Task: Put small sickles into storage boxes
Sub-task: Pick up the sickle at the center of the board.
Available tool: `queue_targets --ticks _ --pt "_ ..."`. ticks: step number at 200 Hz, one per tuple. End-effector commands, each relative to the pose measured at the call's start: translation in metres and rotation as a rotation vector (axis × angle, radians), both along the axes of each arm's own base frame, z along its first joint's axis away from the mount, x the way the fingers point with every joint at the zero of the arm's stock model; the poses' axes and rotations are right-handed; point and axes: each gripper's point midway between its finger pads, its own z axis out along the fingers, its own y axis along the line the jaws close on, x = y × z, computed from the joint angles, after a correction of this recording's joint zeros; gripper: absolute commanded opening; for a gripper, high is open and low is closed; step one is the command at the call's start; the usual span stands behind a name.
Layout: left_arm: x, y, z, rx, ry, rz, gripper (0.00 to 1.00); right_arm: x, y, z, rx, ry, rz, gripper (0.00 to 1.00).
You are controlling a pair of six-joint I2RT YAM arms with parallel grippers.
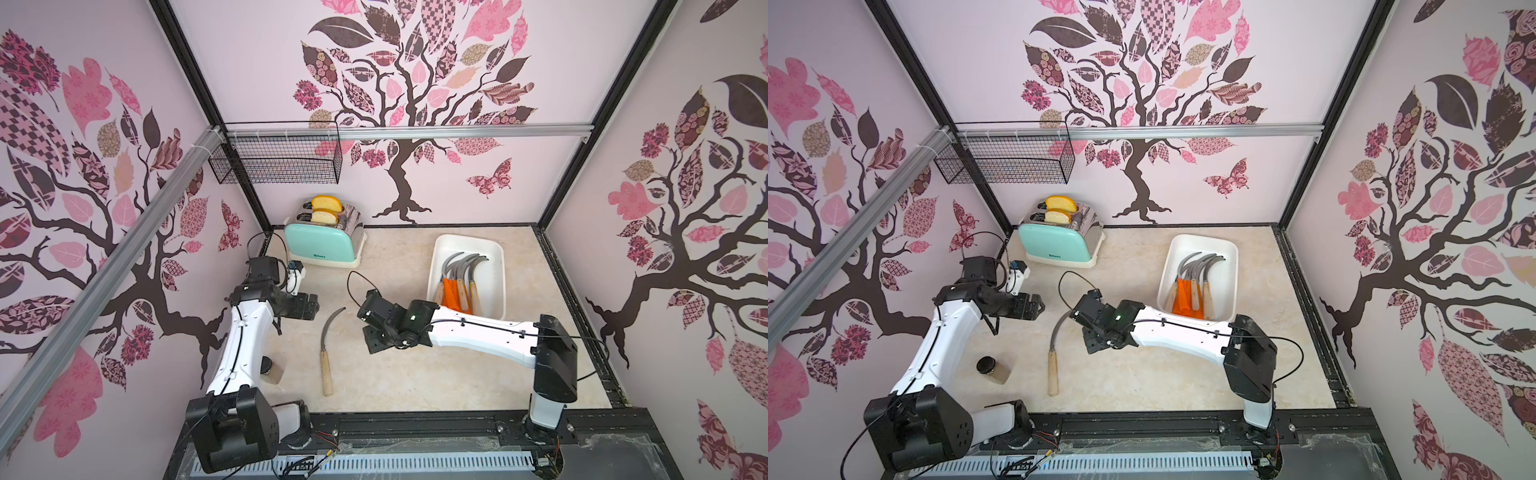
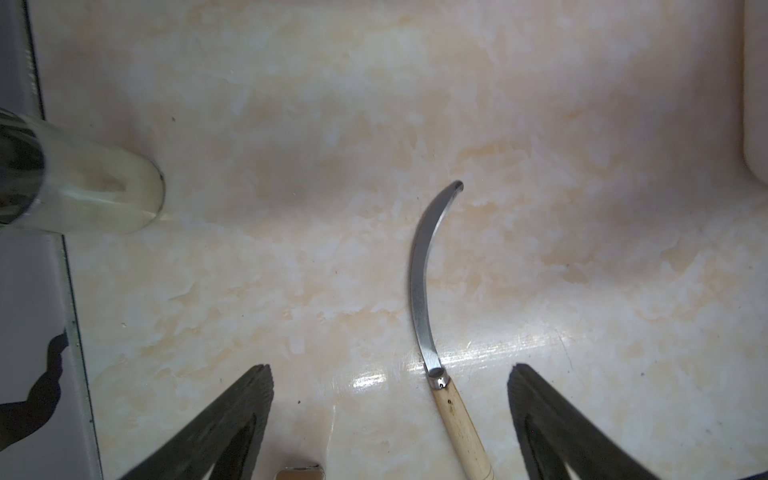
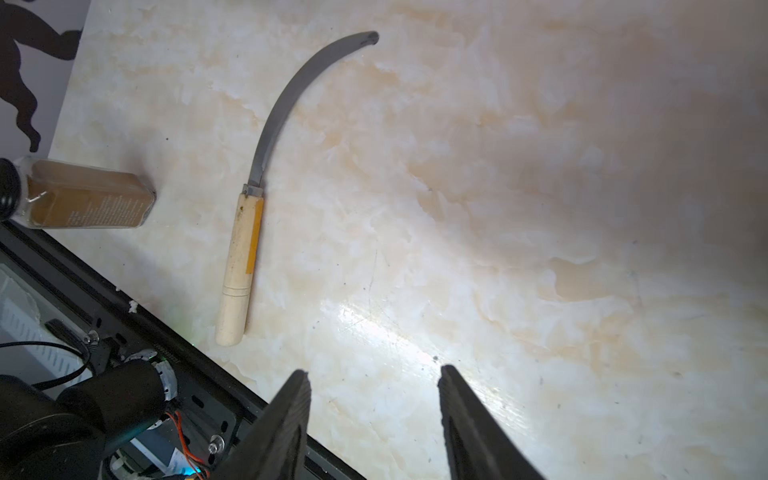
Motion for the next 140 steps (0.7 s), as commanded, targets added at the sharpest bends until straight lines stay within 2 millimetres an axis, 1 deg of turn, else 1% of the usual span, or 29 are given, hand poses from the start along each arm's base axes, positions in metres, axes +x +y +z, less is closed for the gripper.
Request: queue_targets --ticks 1,19,30,38,53,79,106,118,123,126,140 --pt "0.013 0.006 0.043 -0.043 -0.148 0.075 0.97 -0.007 0.015 -0.003 -0.026 0.0 0.006 0.55" --pt "0.018 0.011 0.07 -0.029 -0.226 0.11 0.98 -0.01 0.028 -0.006 -0.031 0.008 0.023 0.55" --pt "0.021 0.014 0.082 -0.029 -0.252 0.128 0.98 -0.013 0.038 -0.008 -0.021 0.016 0.038 0.56" --pt "0.024 0.018 0.087 -0.028 -0.257 0.154 0.98 -0.014 0.046 -0.008 -0.011 0.024 0.049 0.55" --pt "0.027 0.026 0.092 -0.03 -0.249 0.217 0.98 -0.016 0.059 -0.015 -0.022 0.034 0.067 0.56" --pt "0.028 0.042 0.093 -0.019 -0.244 0.318 0.98 -0.021 0.077 -0.028 -0.049 0.048 0.094 0.56" --pt "0.021 0.052 0.084 -0.002 -0.199 0.388 0.98 -0.028 0.096 -0.037 -0.065 0.059 0.13 0.55" --pt "0.017 0.055 0.079 -0.002 -0.187 0.41 0.98 -0.032 0.103 -0.044 -0.074 0.072 0.145 0.55" --pt "0.015 0.056 0.078 0.002 -0.184 0.418 0.98 -0.035 0.102 -0.052 -0.091 0.082 0.15 0.55" --pt "0.015 0.056 0.077 0.003 -0.185 0.421 0.98 -0.034 0.108 -0.046 -0.075 0.076 0.152 0.55" --pt "0.011 0.057 0.075 0.005 -0.176 0.426 0.98 -0.038 0.115 -0.05 -0.078 0.077 0.166 0.55"
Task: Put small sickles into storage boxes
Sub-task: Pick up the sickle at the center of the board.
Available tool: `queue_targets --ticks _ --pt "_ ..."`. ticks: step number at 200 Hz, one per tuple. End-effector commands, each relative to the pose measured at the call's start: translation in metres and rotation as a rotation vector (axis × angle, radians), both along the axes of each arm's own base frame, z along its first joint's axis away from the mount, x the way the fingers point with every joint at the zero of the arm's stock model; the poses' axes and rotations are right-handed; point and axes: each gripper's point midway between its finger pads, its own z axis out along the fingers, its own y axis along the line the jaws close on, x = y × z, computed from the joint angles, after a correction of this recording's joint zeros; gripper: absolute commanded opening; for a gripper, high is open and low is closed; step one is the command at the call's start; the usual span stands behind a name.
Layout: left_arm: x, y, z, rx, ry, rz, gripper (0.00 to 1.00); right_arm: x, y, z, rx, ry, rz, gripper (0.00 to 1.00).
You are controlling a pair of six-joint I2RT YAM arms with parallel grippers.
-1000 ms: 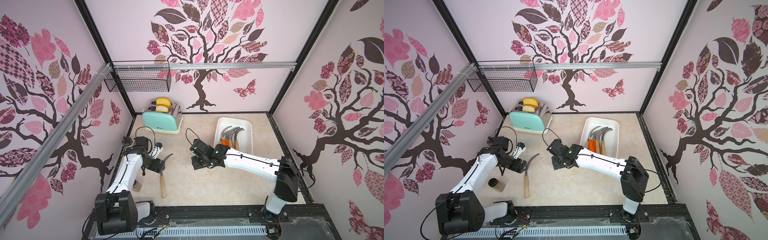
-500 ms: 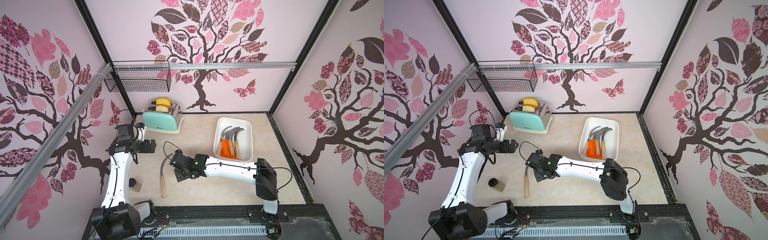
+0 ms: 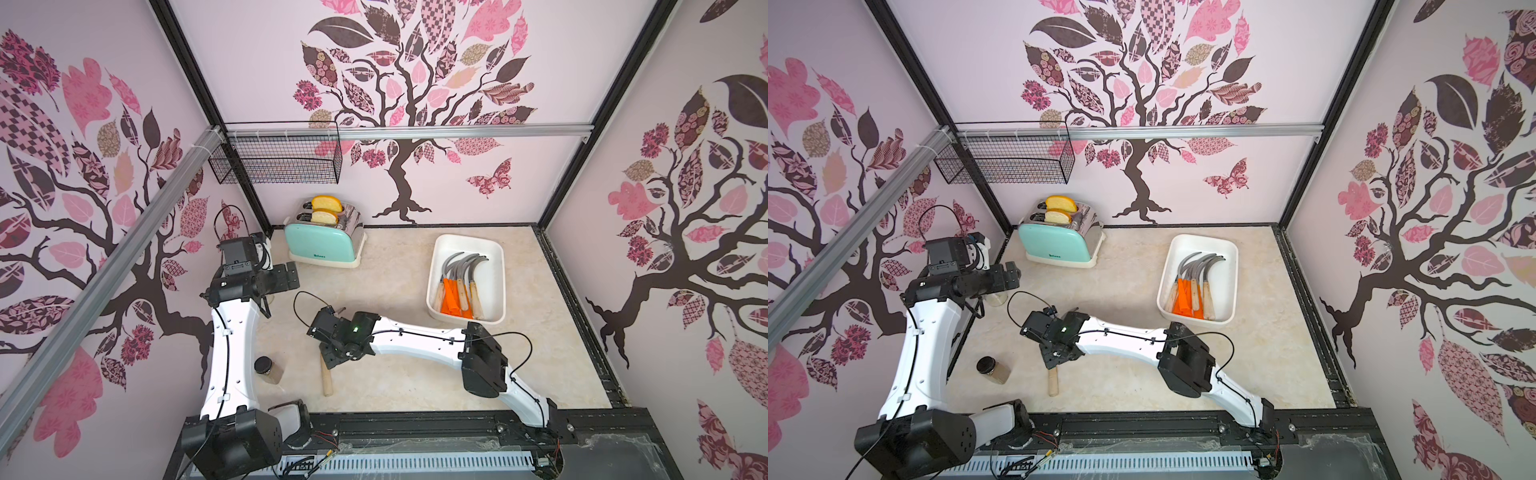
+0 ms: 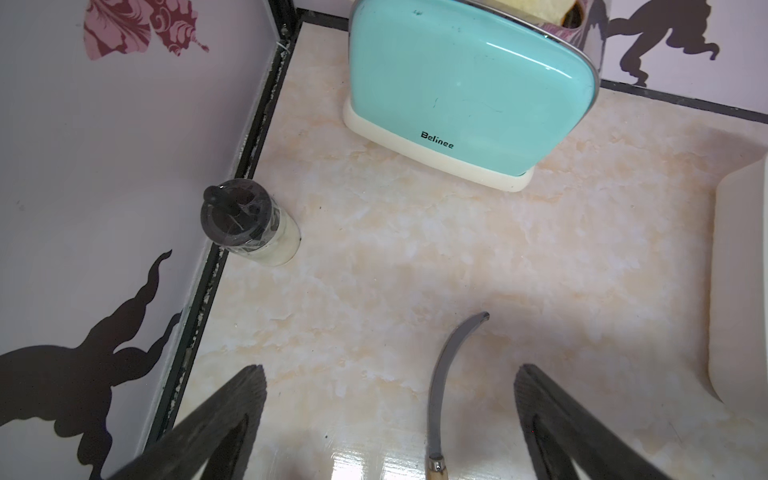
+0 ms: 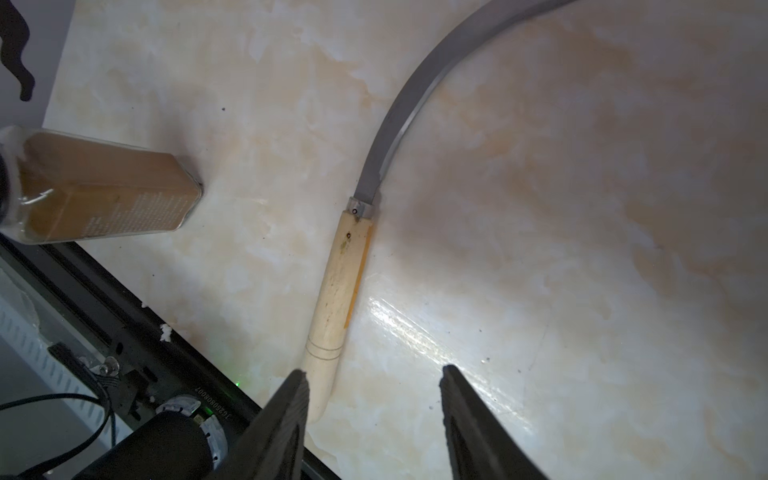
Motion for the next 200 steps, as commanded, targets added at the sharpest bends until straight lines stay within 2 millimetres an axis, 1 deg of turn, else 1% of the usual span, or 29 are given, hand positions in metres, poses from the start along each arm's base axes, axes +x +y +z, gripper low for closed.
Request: queue_targets --ticks 1,31,42,44,49,87,117,176,200 --pt "-0.01 0.007 -0.006 -0.003 0.023 0.06 0.98 -0.015 0.005 -0.004 -0.038 0.018 0.042 0.55" --pt "-0.016 0.007 -0.01 -0.018 0.047 0.063 0.98 -0.02 0.014 -0.015 -0.041 0.038 0.057 0.55" --pt "-0.017 0.007 -0.012 -0.023 0.053 0.065 0.98 -0.021 0.016 -0.011 -0.036 0.039 0.059 0.55" --pt "-0.017 0.007 -0.012 -0.023 0.052 0.065 0.98 -0.022 0.015 -0.025 -0.061 0.047 0.059 0.55" --pt "-0.017 0.008 -0.012 -0.022 0.056 0.067 0.98 -0.022 0.014 -0.031 -0.074 0.05 0.058 0.55" --pt "-0.017 0.01 -0.009 -0.057 0.057 0.074 0.98 -0.023 0.01 -0.046 -0.117 0.046 0.07 0.55" --pt "-0.016 0.01 -0.005 -0.064 0.053 0.071 0.98 -0.022 0.009 -0.049 -0.133 0.039 0.071 0.54" --pt "-0.019 0.009 -0.008 -0.064 0.06 0.066 0.98 -0.023 0.016 -0.043 -0.104 0.04 0.079 0.55" --pt "-0.019 0.008 -0.007 -0.069 0.057 0.063 0.98 -0.026 0.019 -0.047 -0.101 0.049 0.091 0.54"
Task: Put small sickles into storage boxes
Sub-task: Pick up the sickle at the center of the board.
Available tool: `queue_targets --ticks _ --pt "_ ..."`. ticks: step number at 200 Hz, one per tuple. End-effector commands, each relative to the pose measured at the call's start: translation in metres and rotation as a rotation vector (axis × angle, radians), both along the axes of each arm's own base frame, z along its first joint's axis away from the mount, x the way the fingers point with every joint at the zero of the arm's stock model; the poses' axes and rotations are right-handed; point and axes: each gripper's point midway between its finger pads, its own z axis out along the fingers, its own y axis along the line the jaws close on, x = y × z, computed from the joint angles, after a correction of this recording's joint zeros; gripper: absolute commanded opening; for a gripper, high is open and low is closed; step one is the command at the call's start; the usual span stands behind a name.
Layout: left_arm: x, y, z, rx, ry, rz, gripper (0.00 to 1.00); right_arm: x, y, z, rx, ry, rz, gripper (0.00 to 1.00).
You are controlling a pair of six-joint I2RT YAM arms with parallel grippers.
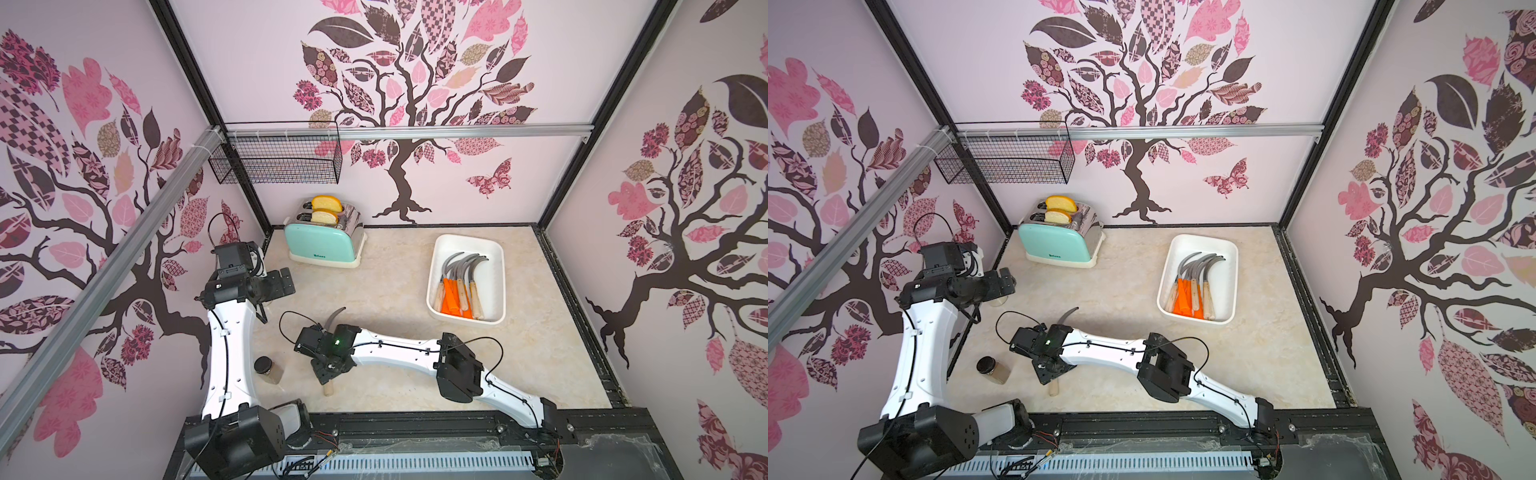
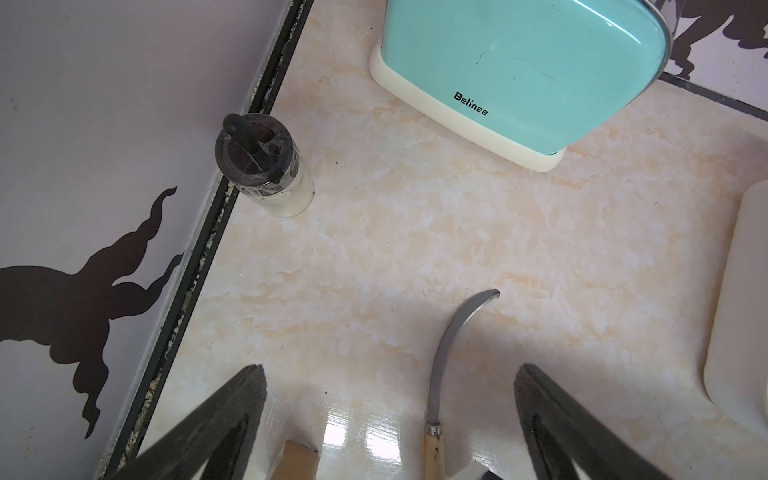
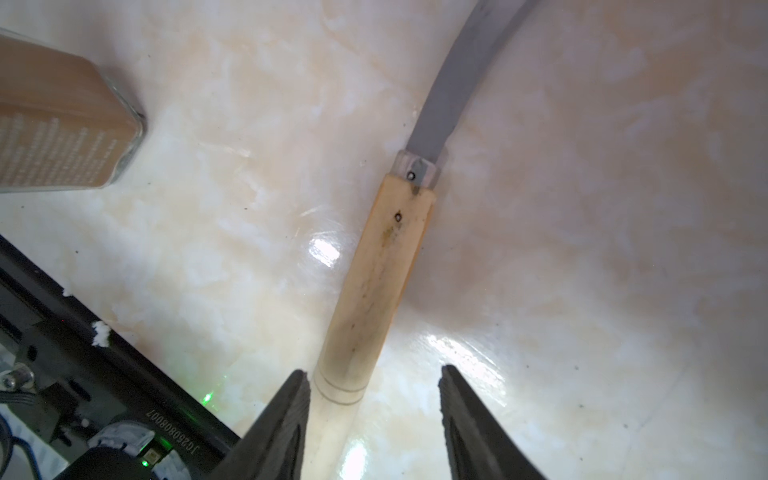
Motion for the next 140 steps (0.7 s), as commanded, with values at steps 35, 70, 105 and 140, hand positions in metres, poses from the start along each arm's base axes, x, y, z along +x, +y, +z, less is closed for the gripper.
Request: queue_targets --ticks 35,70,105,140 --pt "0.0 -0.001 0.008 -0.005 -0.019 -0.005 0.98 -0.004 0.008 -0.004 -0.007 -0.002 0.026 0.54" --pt "-0.001 -0.001 0.007 -0.006 -0.015 -0.005 0.98 -0.002 0.005 -0.011 -0.031 -0.009 0.026 0.54" --pt "-0.003 -0.002 0.006 -0.008 -0.013 -0.006 0.98 -0.004 0.003 -0.02 -0.05 -0.004 0.028 0.54" --pt "-0.004 -0.003 0.005 -0.009 -0.011 -0.011 0.98 -0.002 -0.001 -0.029 -0.081 -0.008 0.024 0.53"
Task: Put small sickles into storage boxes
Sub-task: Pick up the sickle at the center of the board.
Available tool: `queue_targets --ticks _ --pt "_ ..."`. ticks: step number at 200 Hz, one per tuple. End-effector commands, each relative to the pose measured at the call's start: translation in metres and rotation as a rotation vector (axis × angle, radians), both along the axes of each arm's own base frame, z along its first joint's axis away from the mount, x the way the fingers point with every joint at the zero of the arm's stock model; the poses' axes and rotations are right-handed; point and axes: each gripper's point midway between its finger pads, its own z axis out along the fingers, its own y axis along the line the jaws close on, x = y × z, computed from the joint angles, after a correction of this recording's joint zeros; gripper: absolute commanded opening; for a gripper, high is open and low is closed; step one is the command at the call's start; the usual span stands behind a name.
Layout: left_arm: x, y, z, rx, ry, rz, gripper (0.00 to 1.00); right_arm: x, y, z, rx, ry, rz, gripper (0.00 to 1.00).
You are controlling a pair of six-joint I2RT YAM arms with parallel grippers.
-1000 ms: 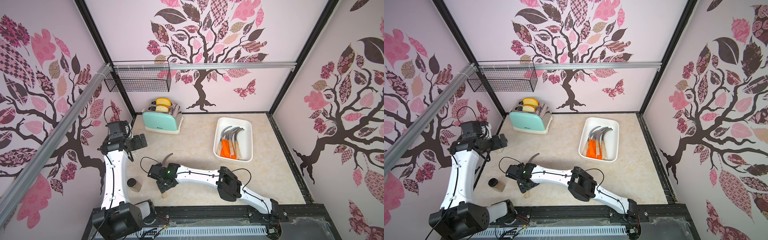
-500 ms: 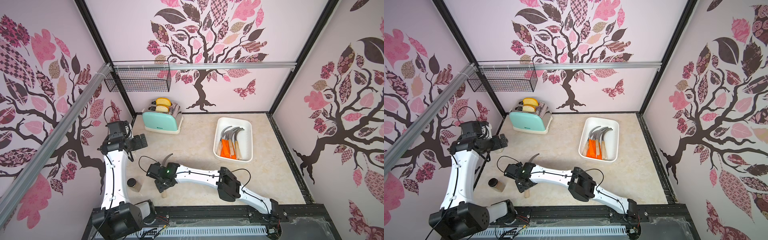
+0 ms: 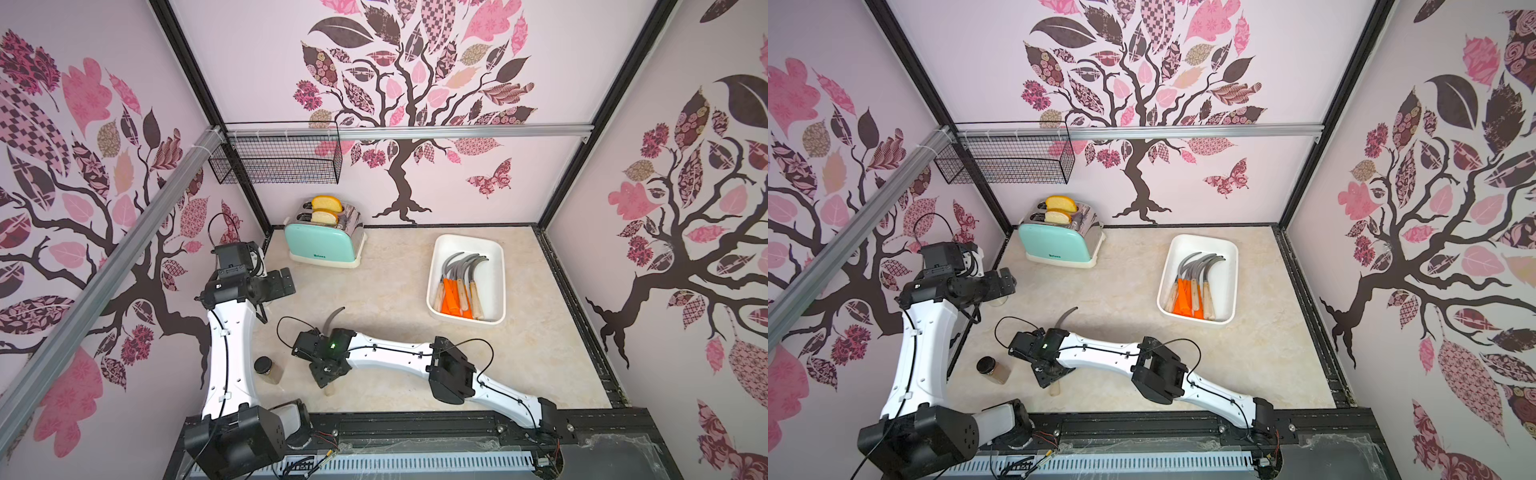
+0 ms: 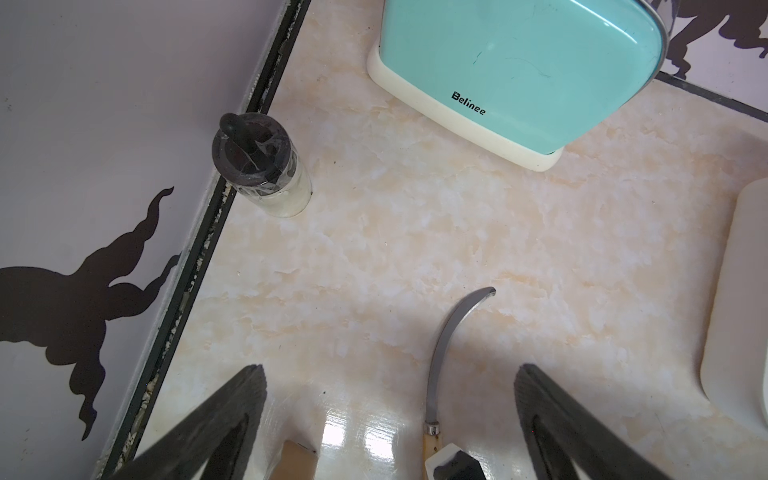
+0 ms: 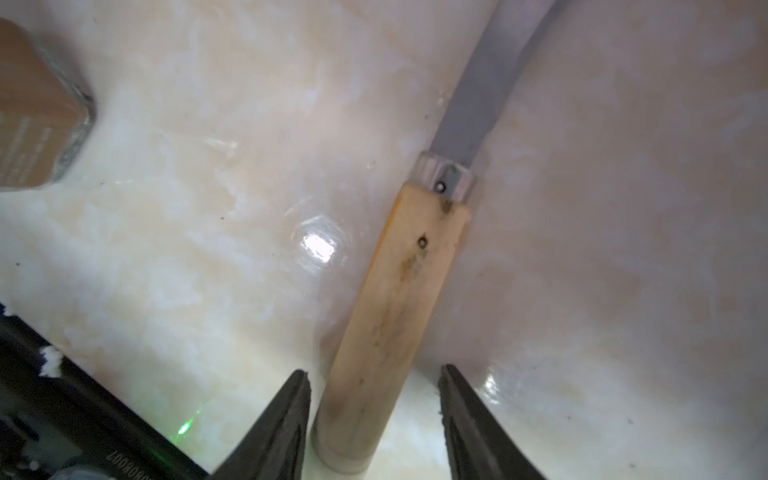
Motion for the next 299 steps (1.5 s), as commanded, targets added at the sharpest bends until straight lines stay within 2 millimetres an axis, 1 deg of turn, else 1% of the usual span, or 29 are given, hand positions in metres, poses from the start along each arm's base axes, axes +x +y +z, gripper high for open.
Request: queue_targets --ticks 1,48,108,164,210,258,299 --pt "-0.004 -0.002 0.005 -0.004 -0.011 -0.008 0.98 -0.001 -0.007 -0.006 -0.051 -0.012 0.008 0.54" --pt "-0.006 -0.002 0.003 -0.002 -0.005 -0.014 0.98 0.001 -0.01 -0.009 -0.068 -0.026 0.0 0.5" --pt "-0.006 -0.004 0.003 -0.007 -0.003 -0.018 0.98 -0.003 -0.021 -0.027 -0.143 -0.019 0.011 0.5" --pt "-0.005 -0.004 0.001 -0.009 -0.003 -0.02 0.98 -0.003 -0.027 -0.032 -0.175 -0.027 0.013 0.47" --pt "-0.004 -0.004 0.001 -0.014 -0.002 -0.021 0.98 -0.005 -0.032 -0.041 -0.205 -0.022 0.018 0.45" --pt "-0.003 -0.004 0.0 -0.014 -0.001 -0.02 0.98 -0.006 -0.032 -0.045 -0.208 -0.021 0.025 0.41" --pt "-0.002 -0.005 -0.001 -0.023 -0.002 -0.02 0.98 -0.007 -0.036 -0.051 -0.231 -0.015 0.028 0.37"
